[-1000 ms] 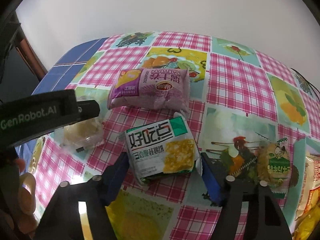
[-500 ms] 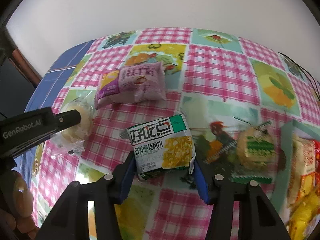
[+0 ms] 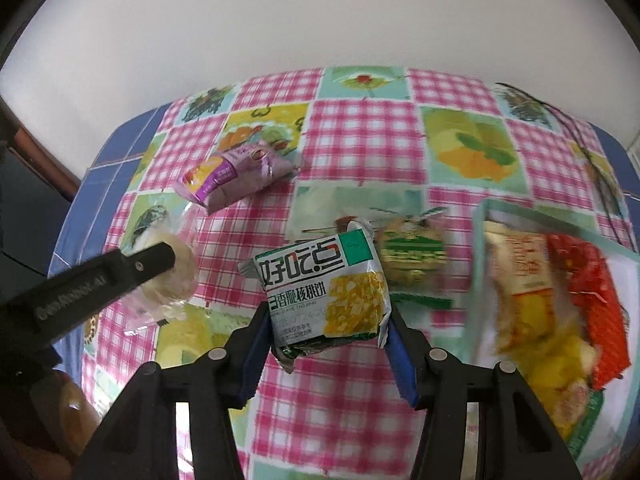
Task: Organize snacks
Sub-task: 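Carry the cream bun and biscuit pack over the white tray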
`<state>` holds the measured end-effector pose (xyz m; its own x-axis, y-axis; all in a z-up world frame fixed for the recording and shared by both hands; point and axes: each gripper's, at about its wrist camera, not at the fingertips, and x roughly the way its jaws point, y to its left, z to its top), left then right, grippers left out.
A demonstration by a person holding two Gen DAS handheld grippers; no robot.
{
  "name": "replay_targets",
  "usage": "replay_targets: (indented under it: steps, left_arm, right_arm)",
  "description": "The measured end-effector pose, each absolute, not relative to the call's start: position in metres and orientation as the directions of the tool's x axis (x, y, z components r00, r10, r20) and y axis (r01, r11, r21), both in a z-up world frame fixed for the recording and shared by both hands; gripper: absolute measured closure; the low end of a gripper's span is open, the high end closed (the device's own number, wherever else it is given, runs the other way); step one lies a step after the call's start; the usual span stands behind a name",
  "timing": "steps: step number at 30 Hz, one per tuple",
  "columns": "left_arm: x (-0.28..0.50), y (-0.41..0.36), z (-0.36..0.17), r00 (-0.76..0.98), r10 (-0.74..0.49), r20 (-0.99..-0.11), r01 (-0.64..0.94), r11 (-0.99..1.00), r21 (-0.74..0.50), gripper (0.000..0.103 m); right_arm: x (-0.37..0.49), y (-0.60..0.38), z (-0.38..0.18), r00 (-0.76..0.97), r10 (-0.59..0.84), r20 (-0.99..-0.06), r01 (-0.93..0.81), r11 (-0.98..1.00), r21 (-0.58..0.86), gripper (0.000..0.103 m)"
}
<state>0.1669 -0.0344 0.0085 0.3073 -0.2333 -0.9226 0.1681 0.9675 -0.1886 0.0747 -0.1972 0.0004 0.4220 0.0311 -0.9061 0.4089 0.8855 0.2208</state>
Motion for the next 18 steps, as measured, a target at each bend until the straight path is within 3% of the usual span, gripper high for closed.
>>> replay_targets:
  steps: [18]
  left_arm:
    - [0.108, -0.126, 0.023, 0.290, -0.283, -0.914, 0.303, 0.933, -0.193, 0.056]
  right_arm:
    - [0.000, -0.294, 0.022, 0.441, -0.021, -0.897, 0.548, 0.798, 0.251, 0.046]
